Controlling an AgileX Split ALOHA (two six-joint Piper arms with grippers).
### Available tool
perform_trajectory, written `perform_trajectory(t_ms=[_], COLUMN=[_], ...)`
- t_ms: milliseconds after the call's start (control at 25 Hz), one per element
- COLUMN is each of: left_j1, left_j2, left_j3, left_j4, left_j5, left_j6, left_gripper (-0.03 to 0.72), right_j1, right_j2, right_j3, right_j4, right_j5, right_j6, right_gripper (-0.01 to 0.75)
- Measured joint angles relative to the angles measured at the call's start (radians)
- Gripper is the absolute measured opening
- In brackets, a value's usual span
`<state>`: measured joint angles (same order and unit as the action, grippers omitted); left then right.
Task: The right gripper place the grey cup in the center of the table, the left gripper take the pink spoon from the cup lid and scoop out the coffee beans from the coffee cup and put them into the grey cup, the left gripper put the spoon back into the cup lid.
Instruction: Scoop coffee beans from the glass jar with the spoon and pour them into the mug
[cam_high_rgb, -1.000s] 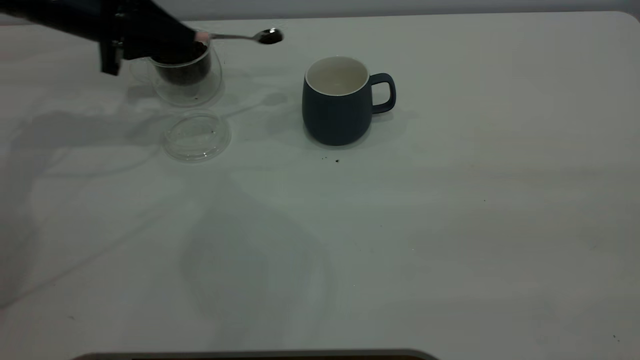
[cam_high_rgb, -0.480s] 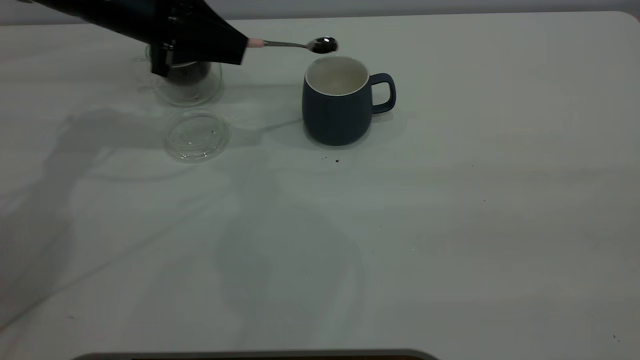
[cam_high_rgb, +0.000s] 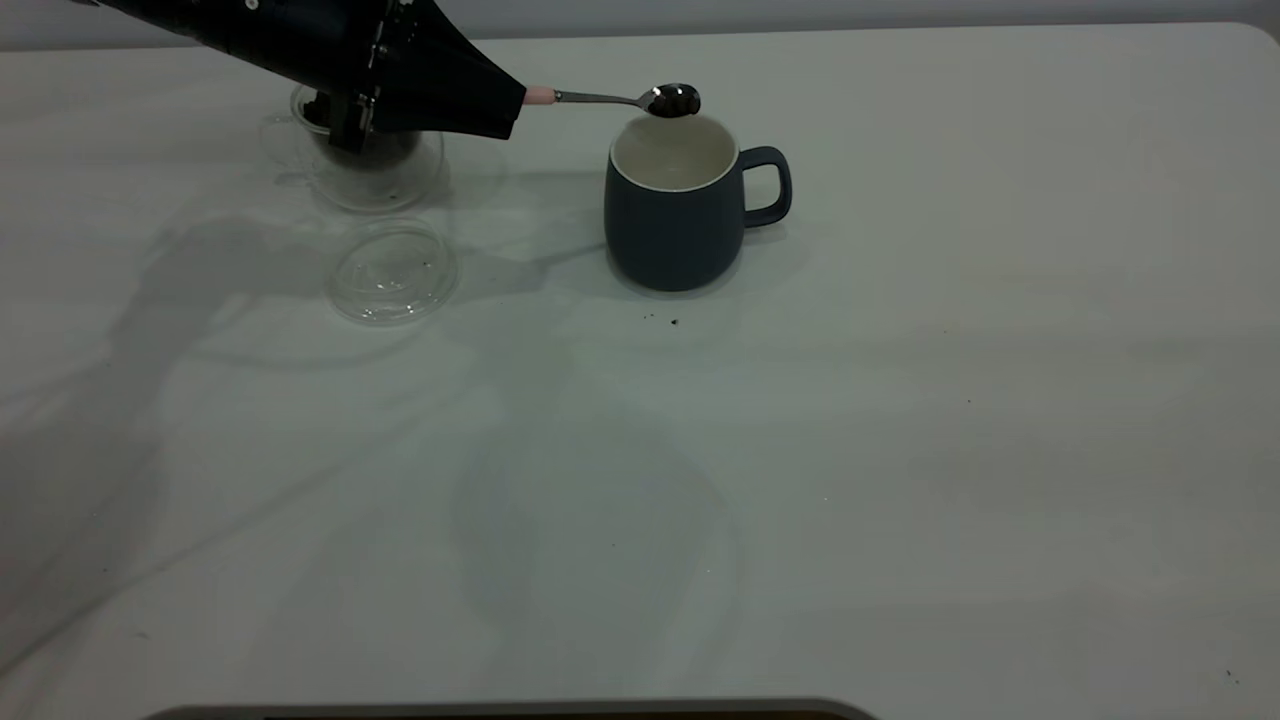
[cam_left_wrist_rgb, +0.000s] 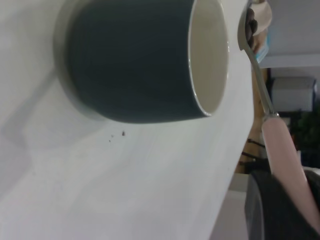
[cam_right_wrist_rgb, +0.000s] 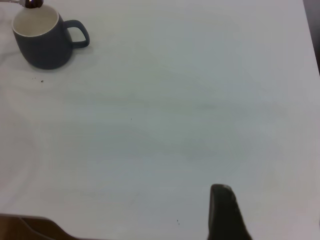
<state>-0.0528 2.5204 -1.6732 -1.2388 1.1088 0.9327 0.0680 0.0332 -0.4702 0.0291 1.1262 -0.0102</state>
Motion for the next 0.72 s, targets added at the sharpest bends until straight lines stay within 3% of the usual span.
perform_trajectory(t_ms=[720], left_j1=[-0.012], left_j2=[0.000], left_j3=[0.000], left_j4=[0.048], left_j5=[-0.074], left_j6=[0.404], left_gripper=[0.123], right_j1=[0.000], right_j2=[0.000], right_j3=[0.000], right_j4=[0.000], right_j5=[0.000], right_j6=[0.000], right_gripper=[0.482])
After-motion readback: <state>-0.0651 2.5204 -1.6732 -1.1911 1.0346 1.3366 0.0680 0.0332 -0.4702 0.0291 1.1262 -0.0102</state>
